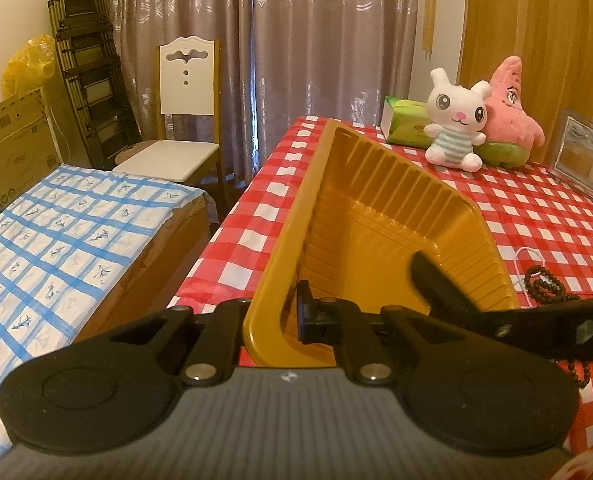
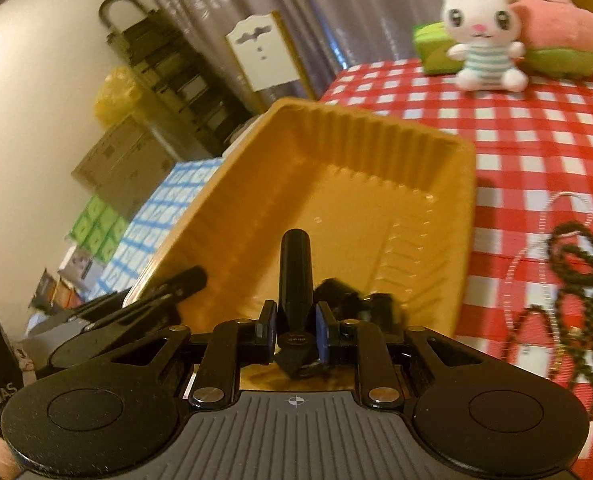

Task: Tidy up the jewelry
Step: 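Carry the black item over the orange tray and open the right gripper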

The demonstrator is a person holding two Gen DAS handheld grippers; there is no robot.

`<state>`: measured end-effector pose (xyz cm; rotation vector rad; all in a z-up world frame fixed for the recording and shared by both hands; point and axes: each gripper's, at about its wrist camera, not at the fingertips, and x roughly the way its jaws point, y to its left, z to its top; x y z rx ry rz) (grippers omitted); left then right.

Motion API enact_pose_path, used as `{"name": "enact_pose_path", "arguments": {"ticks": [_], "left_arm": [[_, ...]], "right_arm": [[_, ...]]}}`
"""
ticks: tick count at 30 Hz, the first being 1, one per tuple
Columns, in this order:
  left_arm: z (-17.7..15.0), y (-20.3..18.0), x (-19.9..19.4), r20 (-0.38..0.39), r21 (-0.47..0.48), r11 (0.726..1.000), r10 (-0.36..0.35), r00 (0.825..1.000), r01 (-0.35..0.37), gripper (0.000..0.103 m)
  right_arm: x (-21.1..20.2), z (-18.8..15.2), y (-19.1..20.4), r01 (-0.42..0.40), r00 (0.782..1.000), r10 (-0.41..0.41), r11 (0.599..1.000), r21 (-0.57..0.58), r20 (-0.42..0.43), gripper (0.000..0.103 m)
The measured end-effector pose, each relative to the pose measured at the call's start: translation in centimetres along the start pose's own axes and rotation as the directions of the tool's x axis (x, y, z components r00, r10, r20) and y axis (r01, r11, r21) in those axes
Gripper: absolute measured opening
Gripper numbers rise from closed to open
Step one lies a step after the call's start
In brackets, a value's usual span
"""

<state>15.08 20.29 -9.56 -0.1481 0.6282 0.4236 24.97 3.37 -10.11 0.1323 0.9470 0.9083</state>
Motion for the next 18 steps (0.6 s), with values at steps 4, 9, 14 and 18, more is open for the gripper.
{"name": "enact_pose_path", "arguments": {"ticks": [4, 9, 14, 18], "left_arm": [[0.2, 0.0, 0.0, 0.000, 0.006, 1.000, -0.010, 1.000, 0.010, 0.008], [0.3, 0.2, 0.2, 0.002, 0.010, 1.000, -0.021, 1.000, 0.021, 0.008], [0.2, 0.4, 0.3, 0.001, 0.009, 1.000, -0.029, 1.000, 0.029, 0.007], [0.2, 0.3, 0.4, 0.003, 0.011, 0.999, -0.030, 1.000, 0.030, 0.007]], "right_arm": [[1.8, -0.4, 1.4, 0.050, 0.999, -0.051, 0.996, -0.067, -0.004, 0.020], [2.9, -0.7, 2.3, 0.095, 0.995, -0.094, 0.990, -0.101, 0.016, 0.020], [3.0, -0.8, 2.8, 0.117, 0.993, -0.114, 0.986, -0.120, 0.037, 0.020], [2.6, -0.7, 2.7, 0.118, 0.992, -0.114, 0.987, -0.110, 0.049, 0.037]]}}
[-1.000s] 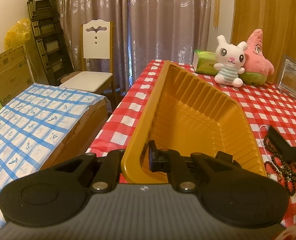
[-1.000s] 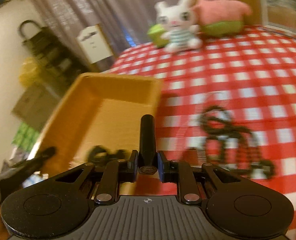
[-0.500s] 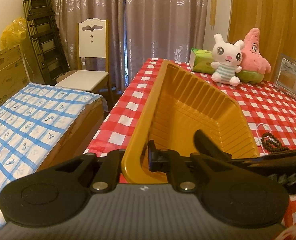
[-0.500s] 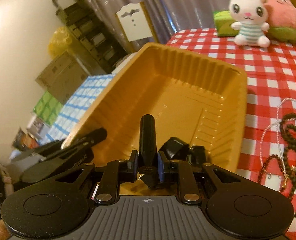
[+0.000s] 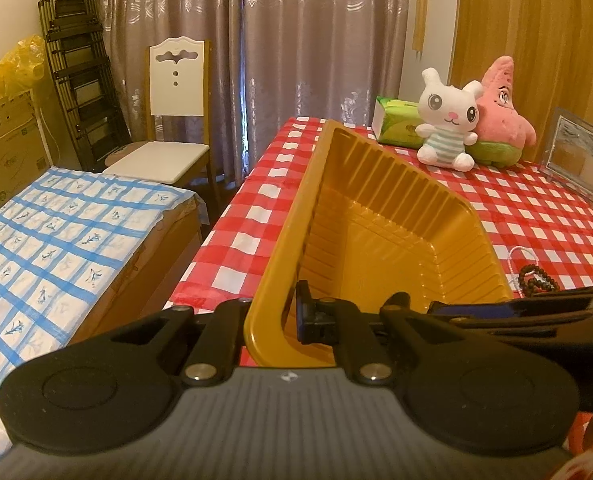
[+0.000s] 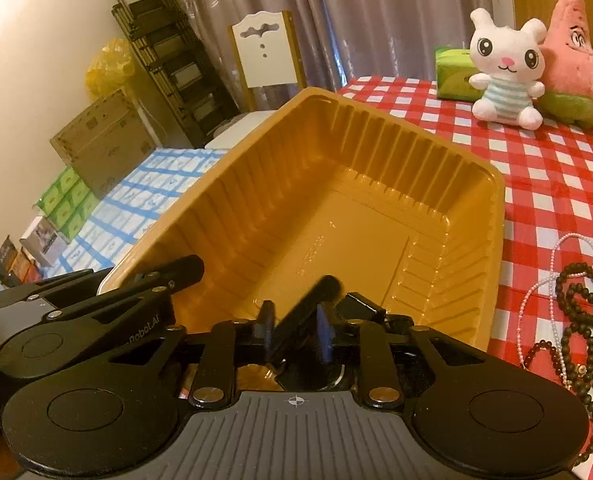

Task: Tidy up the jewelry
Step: 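Carry the black item over the orange tray and open the right gripper, then move the right gripper back to the dark bead strands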

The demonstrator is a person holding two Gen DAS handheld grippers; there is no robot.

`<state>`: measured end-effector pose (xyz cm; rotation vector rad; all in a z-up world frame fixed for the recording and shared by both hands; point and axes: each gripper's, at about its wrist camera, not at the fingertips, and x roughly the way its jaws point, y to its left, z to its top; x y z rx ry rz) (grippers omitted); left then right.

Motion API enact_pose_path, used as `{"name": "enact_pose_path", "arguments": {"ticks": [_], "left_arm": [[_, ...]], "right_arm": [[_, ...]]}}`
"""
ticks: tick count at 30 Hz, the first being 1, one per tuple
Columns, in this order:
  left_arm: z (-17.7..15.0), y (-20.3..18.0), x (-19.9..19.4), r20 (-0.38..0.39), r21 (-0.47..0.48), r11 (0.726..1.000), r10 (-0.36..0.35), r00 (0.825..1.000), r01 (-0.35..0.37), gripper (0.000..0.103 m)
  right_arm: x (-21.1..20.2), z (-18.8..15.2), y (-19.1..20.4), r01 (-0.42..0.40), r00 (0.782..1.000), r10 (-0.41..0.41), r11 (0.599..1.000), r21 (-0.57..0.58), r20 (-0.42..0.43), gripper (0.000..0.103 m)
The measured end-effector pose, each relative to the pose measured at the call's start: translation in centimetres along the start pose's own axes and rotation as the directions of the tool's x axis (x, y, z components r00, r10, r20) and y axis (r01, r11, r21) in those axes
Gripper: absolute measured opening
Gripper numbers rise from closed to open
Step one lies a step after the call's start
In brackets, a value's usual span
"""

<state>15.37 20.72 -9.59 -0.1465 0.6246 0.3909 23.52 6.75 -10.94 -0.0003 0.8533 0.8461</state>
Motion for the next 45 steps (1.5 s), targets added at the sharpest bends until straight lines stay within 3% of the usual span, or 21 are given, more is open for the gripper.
{"name": "enact_pose_path", "arguments": {"ticks": [9, 15, 21, 29, 31, 33, 36, 45], "left_arm": [[-0.1, -0.1, 0.1, 0.001, -0.002, 1.000, 0.004, 1.000, -0.004, 0.007], [-0.2, -0.1, 0.0, 0.002, -0.003, 1.000, 0.011, 1.000, -0.011, 0.007], [-0.2, -0.2, -0.1, 0.003, -0.002, 1.000, 0.025, 1.000, -0.025, 0.008], [-0.3, -0.6, -0.3, 0.004, -0.004, 0.999, 0.042, 0.999, -0.042, 0.008], [-0.3, -0.6, -0.4, 0.004, -0.004, 0.999, 0.043, 0.999, -0.043, 0.008], [-0.3, -0.6, -0.4, 0.004, -0.005, 0.999, 0.045, 0.999, -0.044, 0.008], [-0.4, -0.6, -0.5, 0.002, -0.010, 0.999, 0.048, 0.999, -0.048, 0.008], [-0.6, -0.5, -0.7, -0.005, -0.020, 0.998, 0.051, 0.999, -0.051, 0.008]], "right_arm": [[-3.7, -0.3, -1.9, -0.005, 0.998, 0.000, 0.997, 0.077, 0.061, 0.044], [-7.2, -2.0, -5.6, 0.064, 0.994, -0.077, 0.984, 0.168, 0.075, 0.045], [-9.4, -4.2, -10.3, 0.173, 0.982, -0.186, 0.955, 0.242, 0.036, 0.045], [-9.4, -6.0, -12.8, 0.232, 0.972, -0.233, 0.939, 0.252, -0.027, 0.045], [-9.1, -6.0, -12.8, 0.239, 0.970, -0.240, 0.942, 0.237, -0.028, 0.041], [-8.4, -5.8, -12.9, 0.243, 0.970, -0.242, 0.944, 0.224, -0.032, 0.025], [-7.5, -5.7, -13.4, 0.247, 0.969, -0.245, 0.943, 0.225, -0.039, 0.018], [-6.3, -4.9, -14.5, 0.309, 0.950, -0.311, 0.939, 0.153, -0.012, 0.017]]}}
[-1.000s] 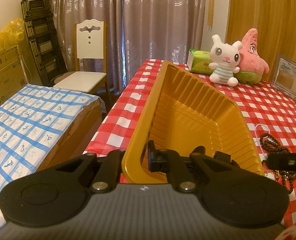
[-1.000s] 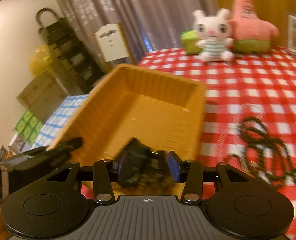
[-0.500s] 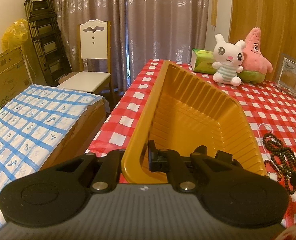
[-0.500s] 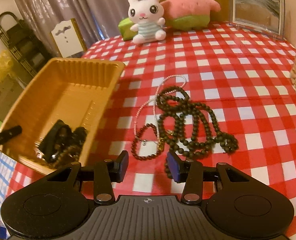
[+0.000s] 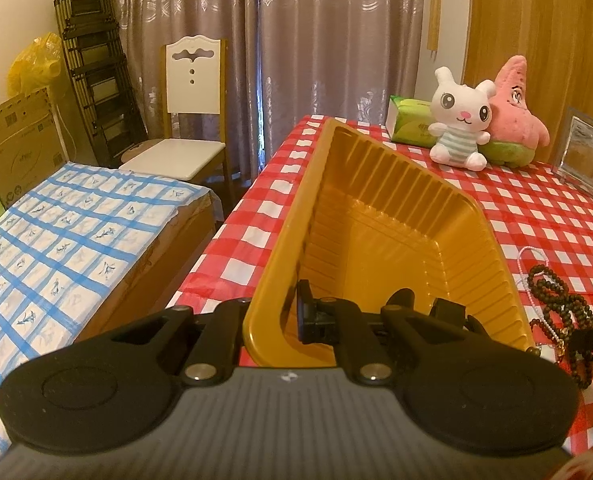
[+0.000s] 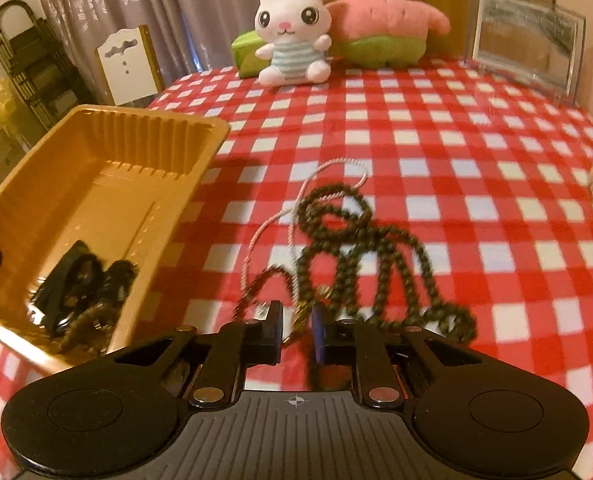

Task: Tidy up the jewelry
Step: 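Move the right gripper back to the dark bead strands, then grasp a dark bead strand with the right gripper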

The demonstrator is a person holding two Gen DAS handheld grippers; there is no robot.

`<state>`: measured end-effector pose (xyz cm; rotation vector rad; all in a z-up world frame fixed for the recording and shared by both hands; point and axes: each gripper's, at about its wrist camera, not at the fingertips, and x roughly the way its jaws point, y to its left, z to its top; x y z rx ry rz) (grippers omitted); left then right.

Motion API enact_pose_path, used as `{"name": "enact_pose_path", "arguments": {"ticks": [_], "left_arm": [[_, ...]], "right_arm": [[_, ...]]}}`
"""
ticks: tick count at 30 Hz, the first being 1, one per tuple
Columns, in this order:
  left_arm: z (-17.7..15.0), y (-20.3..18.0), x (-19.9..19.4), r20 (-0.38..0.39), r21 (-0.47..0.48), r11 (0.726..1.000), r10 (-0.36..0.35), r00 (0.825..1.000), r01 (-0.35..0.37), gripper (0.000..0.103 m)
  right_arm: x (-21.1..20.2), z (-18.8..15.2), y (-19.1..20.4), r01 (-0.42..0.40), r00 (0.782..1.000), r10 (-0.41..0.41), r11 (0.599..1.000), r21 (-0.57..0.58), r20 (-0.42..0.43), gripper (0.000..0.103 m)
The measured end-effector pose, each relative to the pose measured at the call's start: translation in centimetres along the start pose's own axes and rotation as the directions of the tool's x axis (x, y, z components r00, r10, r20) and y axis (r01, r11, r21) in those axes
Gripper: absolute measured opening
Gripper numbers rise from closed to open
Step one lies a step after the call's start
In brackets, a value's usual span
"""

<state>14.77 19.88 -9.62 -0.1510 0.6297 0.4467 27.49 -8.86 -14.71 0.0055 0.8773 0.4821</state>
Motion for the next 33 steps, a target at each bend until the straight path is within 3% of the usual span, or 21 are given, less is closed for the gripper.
{"name": "enact_pose_path", "arguments": {"ticks": [12, 22, 33], "left_arm": [[-0.1, 0.1, 0.2, -0.007, -0.004, 1.000, 0.002, 1.000, -0.002, 0.008], [-0.2, 0.1, 0.2, -0.008, -0.005, 1.000, 0.002, 1.000, -0.002, 0.009], [-0.2, 0.1, 0.2, -0.009, -0.005, 1.000, 0.002, 1.000, -0.002, 0.009]], "right_arm": [[2.3, -0.1, 0.9, 0.059, 0.998, -0.054, 0.972, -0.229, 0.029, 0.012], [2.7, 0.5, -0.1, 0.086, 0.996, -0.079, 0.976, -0.201, 0.042, 0.008], [2.9, -0.8, 2.3, 0.086, 0.996, -0.075, 0.925, -0.370, 0.044, 0.009]]}}
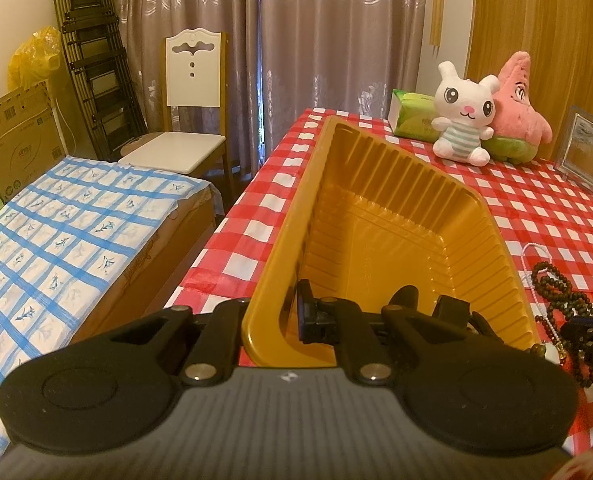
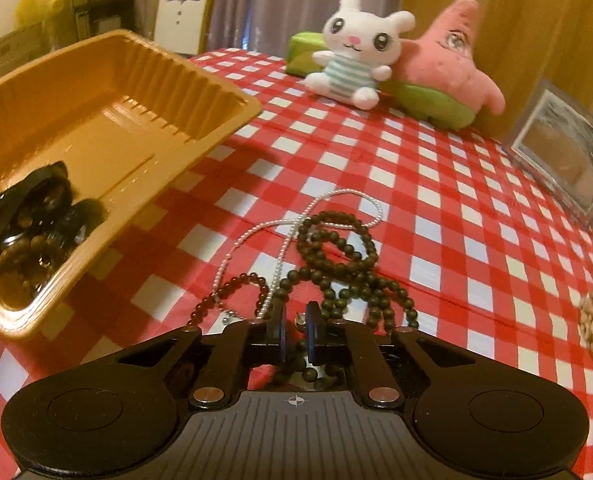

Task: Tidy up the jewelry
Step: 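Grasp a dark bead strand with the right gripper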

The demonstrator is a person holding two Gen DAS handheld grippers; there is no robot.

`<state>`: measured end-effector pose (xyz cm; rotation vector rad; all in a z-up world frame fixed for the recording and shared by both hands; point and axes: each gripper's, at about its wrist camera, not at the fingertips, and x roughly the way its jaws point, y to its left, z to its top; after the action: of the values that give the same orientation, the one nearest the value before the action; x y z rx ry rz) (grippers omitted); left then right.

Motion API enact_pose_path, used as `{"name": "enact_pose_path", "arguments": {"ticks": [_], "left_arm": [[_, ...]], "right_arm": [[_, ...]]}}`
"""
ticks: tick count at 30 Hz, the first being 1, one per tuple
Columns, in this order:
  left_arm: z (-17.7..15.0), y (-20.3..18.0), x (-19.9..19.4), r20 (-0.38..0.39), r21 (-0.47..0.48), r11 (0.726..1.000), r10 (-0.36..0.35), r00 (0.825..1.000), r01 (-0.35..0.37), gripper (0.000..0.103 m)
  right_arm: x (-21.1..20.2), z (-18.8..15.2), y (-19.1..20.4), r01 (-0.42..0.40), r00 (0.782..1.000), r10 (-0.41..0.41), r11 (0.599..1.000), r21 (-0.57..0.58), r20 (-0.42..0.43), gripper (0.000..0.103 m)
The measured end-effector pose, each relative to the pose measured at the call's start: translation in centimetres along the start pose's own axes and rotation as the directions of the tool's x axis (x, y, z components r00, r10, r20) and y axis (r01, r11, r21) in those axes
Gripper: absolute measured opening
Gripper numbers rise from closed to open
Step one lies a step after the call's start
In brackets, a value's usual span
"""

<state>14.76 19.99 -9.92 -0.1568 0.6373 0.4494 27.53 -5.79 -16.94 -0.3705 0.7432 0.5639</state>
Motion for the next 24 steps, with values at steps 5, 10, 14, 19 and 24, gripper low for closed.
{"name": "enact_pose_path", "arguments": {"ticks": [5, 10, 14, 19, 24], "left_arm": [[0.0, 0.0, 0.1, 0.000, 0.001, 1.000, -0.001, 1.000, 0.001, 0.009], [0.0, 0.0, 0.0, 0.000, 0.000, 1.000, -0.001, 1.000, 0.001, 0.009], [0.0, 0.0, 0.0, 0.000, 0.001, 1.000, -0.001, 1.000, 0.001, 0.009], [-0.4, -0.1, 0.2, 0.000, 0.004, 1.000, -0.001, 1.000, 0.001, 0.009], [-0.4, -0.1, 0.3, 0.003, 0.010, 1.000, -0.002, 1.000, 0.001, 0.009]], "right_arm": [[0.8, -0.1, -1.0, -0.012, 1.000, 0.013, 0.998, 0.056, -0.021, 0.009], [0.7, 0.0, -0.5, -0.018, 0.999, 0.018, 1.000, 0.005, -0.028, 0.009], [0.8, 0.0, -0.4, -0.015, 1.000, 0.016, 1.000, 0.012, -0.027, 0.007], [0.3, 0.1, -0.5, -0.012, 1.000, 0.012, 0.999, 0.034, -0.017, 0.006], [-1.8, 1.7, 0.3, -0.053, 0.999, 0.052, 0.995, 0.084, 0.012, 0.006]]}}
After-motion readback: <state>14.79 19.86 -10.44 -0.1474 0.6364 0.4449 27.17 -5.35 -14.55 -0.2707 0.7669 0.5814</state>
